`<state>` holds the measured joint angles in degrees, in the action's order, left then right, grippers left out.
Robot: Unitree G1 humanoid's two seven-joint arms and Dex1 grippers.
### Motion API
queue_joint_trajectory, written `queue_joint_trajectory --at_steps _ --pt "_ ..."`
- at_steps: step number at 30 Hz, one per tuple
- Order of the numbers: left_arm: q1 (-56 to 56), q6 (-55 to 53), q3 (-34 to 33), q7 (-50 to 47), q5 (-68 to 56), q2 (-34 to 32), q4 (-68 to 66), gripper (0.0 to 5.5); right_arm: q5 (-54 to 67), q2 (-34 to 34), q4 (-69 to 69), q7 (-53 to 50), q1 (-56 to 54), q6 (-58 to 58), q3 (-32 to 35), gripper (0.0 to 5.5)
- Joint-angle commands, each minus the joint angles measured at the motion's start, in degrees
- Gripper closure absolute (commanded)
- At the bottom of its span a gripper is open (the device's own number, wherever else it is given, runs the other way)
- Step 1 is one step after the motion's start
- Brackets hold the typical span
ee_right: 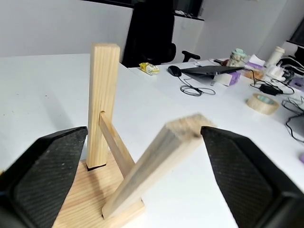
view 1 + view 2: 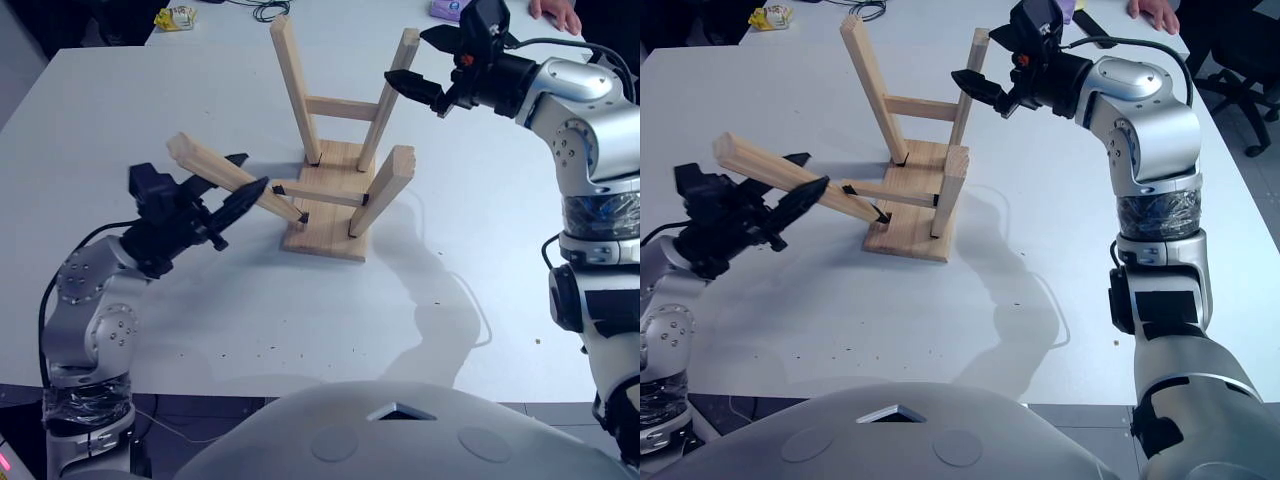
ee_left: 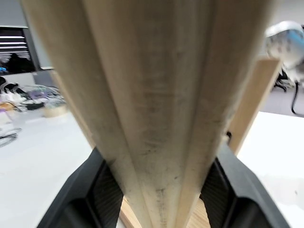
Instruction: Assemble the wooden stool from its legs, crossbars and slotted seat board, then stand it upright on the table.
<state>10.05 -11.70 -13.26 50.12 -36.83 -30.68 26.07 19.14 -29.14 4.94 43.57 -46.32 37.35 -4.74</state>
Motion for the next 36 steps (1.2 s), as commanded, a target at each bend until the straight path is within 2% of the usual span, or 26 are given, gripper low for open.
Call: queue_joint_trajectory --at_steps 1,5,16,18,23,27,36 --pt "2.0 4.1 6.8 2.1 8.6 -0.9 -3.4 3.45 -0.5 0.8 2.3 1.8 -3.1 -1.5 -0.5 1.10" --pt "3.4 6.4 10.1 3.2 11.3 -2.2 -4.7 3.45 -0.5 0.9 2.7 2.5 -3.6 -1.7 -0.2 1.10" --pt "11.1 -1.0 14.7 -0.1 2.1 -3.6 9.8 3.45 0.0 0.6 -3.2 -1.2 1.6 1.2 2.0 1.10" --pt "11.3 -1.3 14.0 -0.7 1.5 -4.2 11.1 3.45 0.1 0.5 -4.4 -1.9 2.6 1.7 2.4 1.10" --pt "7.5 -2.3 4.8 -3.7 -2.8 -6.6 13.6 3.45 0.4 -0.1 -6.5 -3.4 4.6 2.9 4.1 1.10" --pt "9.3 -4.0 0.0 -5.6 -5.6 -7.9 18.9 3.45 0.5 -0.7 -7.4 -4.1 5.6 3.6 5.2 1.10" --pt "12.4 -3.5 5.5 -6.1 -2.4 -5.7 20.3 3.45 0.3 -0.4 -6.2 -3.9 4.6 3.6 4.6 1.10"
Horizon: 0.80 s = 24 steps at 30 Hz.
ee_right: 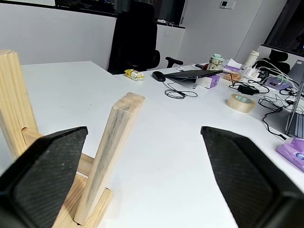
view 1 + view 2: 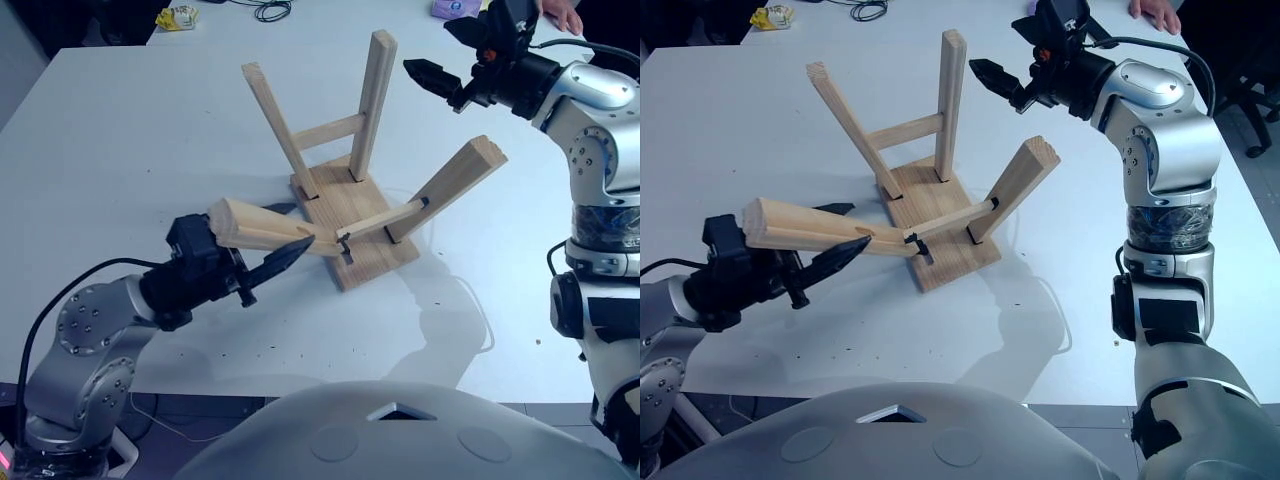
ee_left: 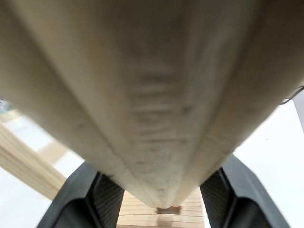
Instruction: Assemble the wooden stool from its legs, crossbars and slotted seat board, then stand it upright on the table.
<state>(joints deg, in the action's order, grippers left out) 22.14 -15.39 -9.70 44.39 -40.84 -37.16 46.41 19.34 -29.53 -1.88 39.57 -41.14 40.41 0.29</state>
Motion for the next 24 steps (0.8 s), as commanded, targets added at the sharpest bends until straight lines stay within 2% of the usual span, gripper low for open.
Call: queue_joint_trajectory --at_steps 1,5,15,24 --pt "0.3 0.6 2.6 -0.5 2.4 1.2 -0.9 3.45 0.0 0.0 1.0 0.3 -0.9 0.4 -0.5 1.10" --pt "0.9 2.6 4.4 -0.3 6.2 2.5 -3.8 3.45 -0.1 0.1 2.1 0.9 -1.8 0.1 -1.2 1.10" --pt "1.2 3.0 3.2 0.2 7.3 1.7 -3.9 3.45 0.1 -0.1 1.0 0.9 -0.6 0.8 -1.2 1.10" --pt "-1.6 1.3 -0.8 5.0 4.5 -3.5 -6.1 3.45 0.4 -0.7 -2.6 -0.9 3.4 2.7 0.2 1.10"
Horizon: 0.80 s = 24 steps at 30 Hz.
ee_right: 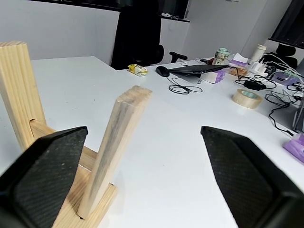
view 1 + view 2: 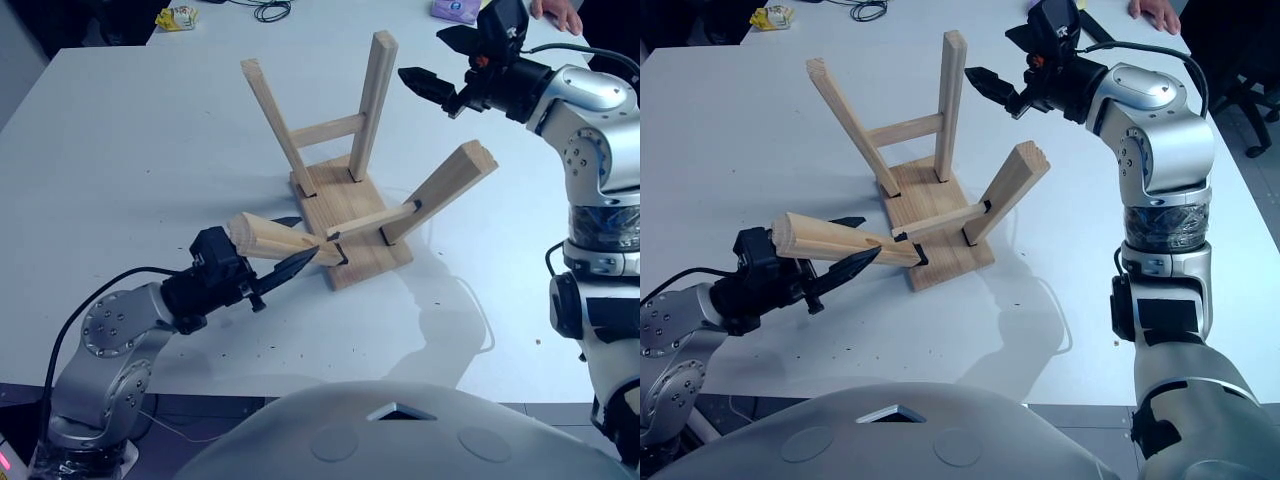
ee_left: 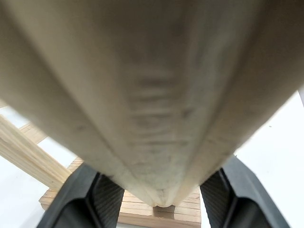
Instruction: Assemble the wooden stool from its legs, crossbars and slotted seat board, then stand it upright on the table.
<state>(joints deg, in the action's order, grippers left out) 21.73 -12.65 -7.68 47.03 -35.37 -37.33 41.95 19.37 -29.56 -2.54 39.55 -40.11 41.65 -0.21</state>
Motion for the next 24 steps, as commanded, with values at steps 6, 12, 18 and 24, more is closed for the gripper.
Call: queue_joint_trajectory --at_steps 6,12,18,24 --pt "-3.6 -2.5 -6.3 3.6 -4.5 -5.2 -2.2 3.45 0.7 -0.7 -4.5 -2.3 5.6 2.8 1.6 1.10" --pt "-2.8 -3.3 -8.1 6.3 -5.6 -7.1 -2.4 3.45 1.2 -1.2 -5.9 -3.0 7.2 3.7 2.2 1.10" --pt "-3.8 -3.3 -7.5 8.8 -5.1 -7.9 -4.0 3.45 1.2 -1.3 -6.7 -3.3 7.9 4.3 2.6 1.10" --pt "-3.8 -1.4 -5.4 8.1 -2.7 -6.4 -4.0 3.45 0.5 -3.4 -7.3 -1.8 10.3 5.5 0.6 1.10"
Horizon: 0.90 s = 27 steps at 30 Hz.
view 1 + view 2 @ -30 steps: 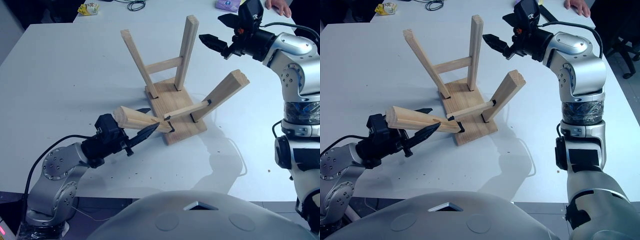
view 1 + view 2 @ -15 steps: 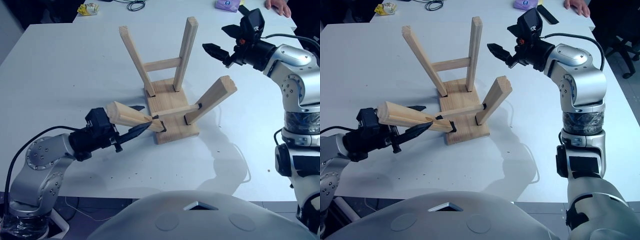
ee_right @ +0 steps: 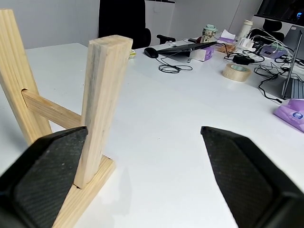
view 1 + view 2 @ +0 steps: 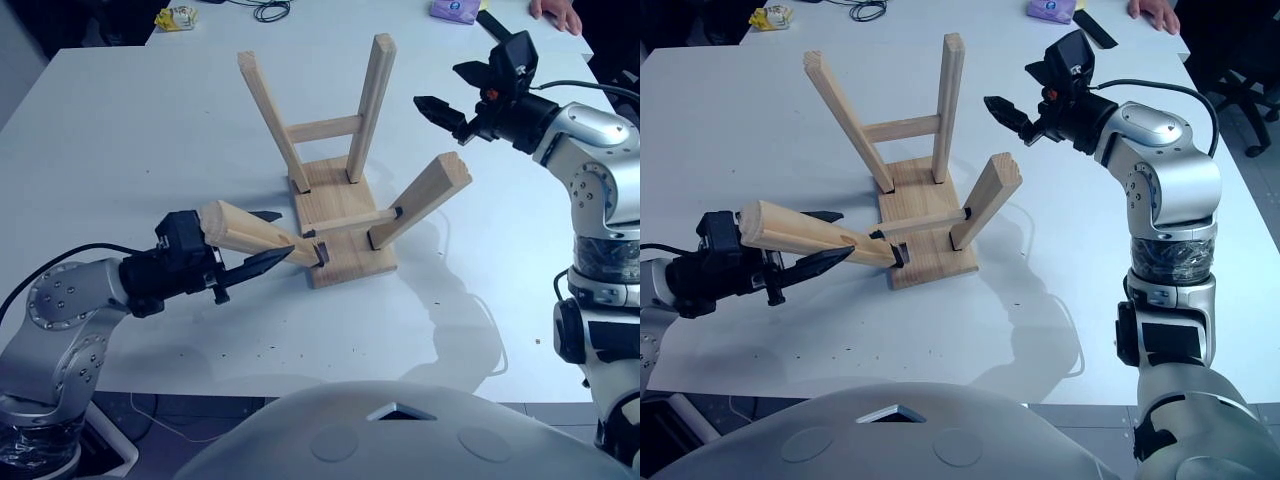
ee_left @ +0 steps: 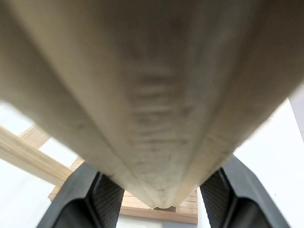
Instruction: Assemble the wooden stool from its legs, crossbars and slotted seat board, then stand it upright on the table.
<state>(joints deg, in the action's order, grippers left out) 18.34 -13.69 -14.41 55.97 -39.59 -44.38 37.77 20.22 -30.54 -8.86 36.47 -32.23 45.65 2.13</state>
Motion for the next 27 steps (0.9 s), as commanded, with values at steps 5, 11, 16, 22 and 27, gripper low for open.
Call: queue_joint_trajectory --at_steps 5,11,16,22,27 --pt "-2.0 -0.2 2.0 -1.6 1.4 0.6 1.1 3.45 -2.1 -6.0 -1.8 2.9 7.5 1.0 -4.0 1.10" --pt "-3.5 -0.1 2.6 -1.9 1.7 1.0 0.5 3.45 -2.6 -8.6 -5.7 2.9 13.8 1.9 -3.8 1.10" --pt "-1.0 0.7 3.1 -2.2 3.6 1.5 0.5 3.45 -1.1 -8.9 -9.1 2.7 15.5 4.5 -3.1 1.10" --pt "0.4 1.5 3.6 -2.0 5.2 1.6 -0.6 3.45 0.1 -8.4 -10.6 2.2 14.8 6.2 -2.9 1.10" --pt "0.1 2.1 5.0 -1.5 6.1 1.3 -1.6 3.45 0.9 -7.6 -11.5 1.0 14.6 7.3 -2.8 1.10"
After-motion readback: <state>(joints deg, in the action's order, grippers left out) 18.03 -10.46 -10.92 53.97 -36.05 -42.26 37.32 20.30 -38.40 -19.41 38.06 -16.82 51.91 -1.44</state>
